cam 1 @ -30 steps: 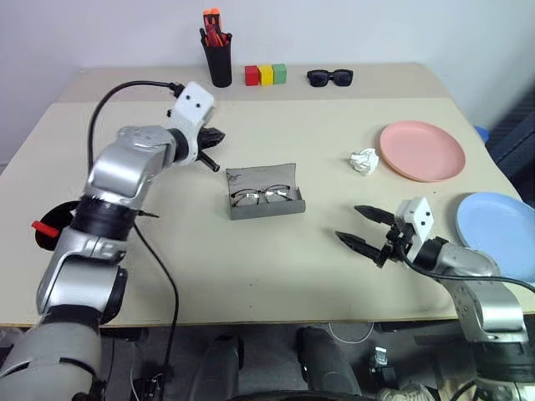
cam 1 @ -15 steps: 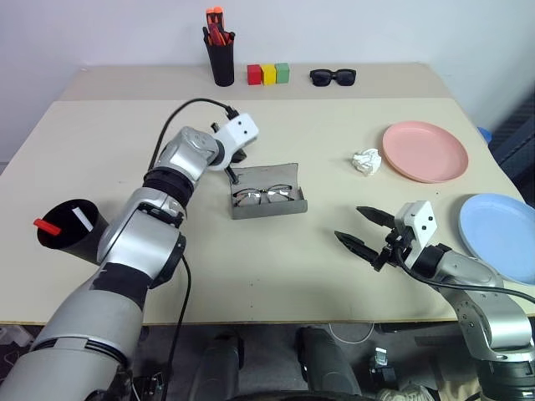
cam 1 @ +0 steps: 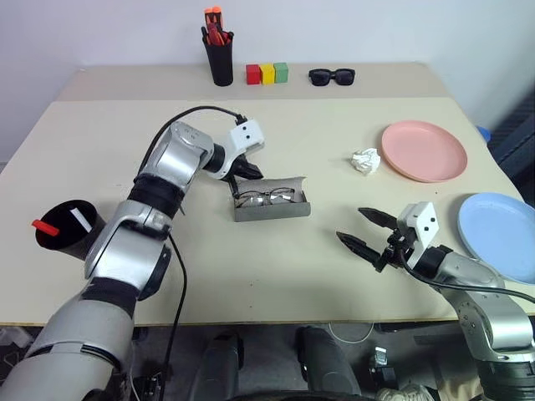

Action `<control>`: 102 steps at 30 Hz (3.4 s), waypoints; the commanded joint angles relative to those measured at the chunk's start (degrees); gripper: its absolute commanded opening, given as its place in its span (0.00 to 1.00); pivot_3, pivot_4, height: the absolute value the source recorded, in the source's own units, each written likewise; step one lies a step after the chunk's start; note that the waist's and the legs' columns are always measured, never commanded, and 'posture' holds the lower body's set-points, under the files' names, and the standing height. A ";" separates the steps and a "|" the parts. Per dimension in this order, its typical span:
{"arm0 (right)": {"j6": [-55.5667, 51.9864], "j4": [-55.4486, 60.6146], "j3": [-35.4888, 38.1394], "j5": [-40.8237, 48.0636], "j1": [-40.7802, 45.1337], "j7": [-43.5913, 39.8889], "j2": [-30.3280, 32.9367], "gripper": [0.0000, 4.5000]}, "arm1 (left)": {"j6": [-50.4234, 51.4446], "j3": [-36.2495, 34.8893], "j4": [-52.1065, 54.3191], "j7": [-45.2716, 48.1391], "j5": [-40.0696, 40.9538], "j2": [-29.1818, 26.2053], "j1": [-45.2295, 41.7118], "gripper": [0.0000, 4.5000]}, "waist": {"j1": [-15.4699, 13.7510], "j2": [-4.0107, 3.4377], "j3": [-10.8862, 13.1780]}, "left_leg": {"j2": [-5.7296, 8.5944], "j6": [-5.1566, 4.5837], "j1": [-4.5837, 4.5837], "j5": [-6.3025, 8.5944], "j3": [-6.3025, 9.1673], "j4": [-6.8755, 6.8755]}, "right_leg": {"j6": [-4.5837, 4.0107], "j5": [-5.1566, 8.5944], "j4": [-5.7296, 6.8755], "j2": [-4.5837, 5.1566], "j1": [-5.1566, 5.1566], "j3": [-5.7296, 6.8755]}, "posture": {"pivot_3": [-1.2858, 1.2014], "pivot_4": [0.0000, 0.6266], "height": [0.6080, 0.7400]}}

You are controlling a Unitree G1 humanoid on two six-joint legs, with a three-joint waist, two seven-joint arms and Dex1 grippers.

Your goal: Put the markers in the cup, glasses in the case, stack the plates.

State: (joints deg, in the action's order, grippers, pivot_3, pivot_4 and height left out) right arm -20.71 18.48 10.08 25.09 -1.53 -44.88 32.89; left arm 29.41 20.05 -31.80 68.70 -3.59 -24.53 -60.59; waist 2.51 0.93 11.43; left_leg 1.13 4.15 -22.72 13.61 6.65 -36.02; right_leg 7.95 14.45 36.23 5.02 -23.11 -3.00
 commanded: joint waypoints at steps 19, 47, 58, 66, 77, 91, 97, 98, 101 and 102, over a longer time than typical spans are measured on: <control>4.40 -5.93 12.40 -5.06 -0.01 14.80 0.18 0.89 | 1.70 -11.09 44.39 -8.08 18.16 2.63 22.08 0.01 | -1.54 -0.14 -0.10 | -0.01 0.00 0.27 0.00 -0.01 0.00 | -0.03 -0.01 -0.08 0.04 0.27 0.00 | 0.52 0.24 1.00; 8.88 -11.27 15.19 -7.95 -5.07 21.49 -2.08 0.89 | -0.65 -8.89 28.63 -13.90 18.07 0.03 15.17 0.83 | -1.60 -0.14 -0.09 | 0.01 -0.03 0.34 0.00 -0.03 -0.14 | -0.14 0.03 -0.10 0.02 0.43 0.00 | 0.52 0.24 1.00; 7.88 -8.86 15.65 -8.08 -5.99 23.51 -2.62 0.89 | -2.73 -6.64 24.48 -15.25 14.59 2.88 13.91 0.83 | -1.54 -0.15 -0.09 | 0.01 -0.03 0.31 0.01 -0.03 -0.07 | -0.06 -0.01 -0.09 0.02 0.35 0.00 | 0.52 0.24 1.00; 7.47 -9.60 17.97 -8.80 -6.48 26.37 -2.04 0.89 | -8.69 -5.05 29.24 -6.50 16.85 1.73 16.07 0.83 | -1.40 -0.15 -0.09 | 0.01 -0.03 0.30 0.01 -0.03 -0.05 | -0.06 -0.01 -0.10 0.02 0.34 0.00 | 0.52 0.24 1.00; 5.14 -14.70 19.31 -11.01 -8.25 29.10 -2.33 0.89 | -6.49 -5.45 39.05 6.02 24.70 -5.22 20.29 0.83 | -1.66 -0.20 -0.11 | 0.00 -0.03 0.31 0.01 -0.04 -0.09 | -0.25 0.09 -0.11 0.03 0.39 -0.01 | 0.52 0.24 1.00; 9.49 -27.00 17.13 -13.15 -3.57 26.60 -1.50 0.03 | -5.92 -5.37 39.30 7.26 25.97 -5.87 20.71 0.85 | -1.50 -0.13 -0.14 | 0.00 -0.03 0.36 0.01 -0.04 -0.15 | -0.25 0.08 -0.16 0.03 0.50 0.00 | 0.52 0.24 1.00; 15.72 -28.44 15.39 -19.05 -0.81 30.41 -0.03 0.01 | -6.08 -5.80 39.97 4.83 25.60 -5.51 21.43 0.85 | -1.42 0.02 -0.23 | 0.00 -0.03 0.39 0.01 -0.03 -0.12 | -0.25 0.08 -0.17 0.02 0.51 0.00 | 0.52 0.24 1.00; 17.22 -27.88 15.21 -19.74 0.63 31.16 0.17 0.01 | -6.02 -5.88 40.15 4.43 25.65 -5.49 21.59 0.85 | -1.40 0.01 -0.22 | 0.00 -0.03 0.39 0.01 -0.04 -0.12 | -0.25 0.08 -0.17 0.03 0.51 -0.01 | 0.52 0.24 1.00; 20.64 -27.51 13.13 -20.74 6.26 30.41 1.23 0.01 | -5.80 -5.85 40.36 3.15 25.65 -5.14 21.72 0.85 | -0.95 -0.14 -0.14 | 0.00 -0.03 0.37 0.01 -0.06 -0.11 | -0.25 0.08 -0.14 0.02 0.45 -0.03 | 0.52 0.24 1.00; 20.82 -27.91 12.22 -20.82 8.35 29.78 1.55 0.01 | -5.77 -5.77 40.40 2.85 25.69 -5.03 21.68 0.85 | -0.54 -0.17 -0.12 | 0.00 -0.04 0.38 0.01 -0.07 -0.10 | -0.25 0.08 -0.12 0.02 0.43 -0.04 | 0.52 0.24 1.00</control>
State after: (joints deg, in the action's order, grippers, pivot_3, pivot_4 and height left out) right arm -2.49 -11.32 22.55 4.75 4.11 -14.71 32.60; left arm 23.54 14.90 6.71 72.11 21.79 -29.76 -38.51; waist 1.97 0.76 11.31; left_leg 1.13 4.12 -22.34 13.61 6.59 -36.12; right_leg 7.71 14.52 36.12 5.04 -22.68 -3.04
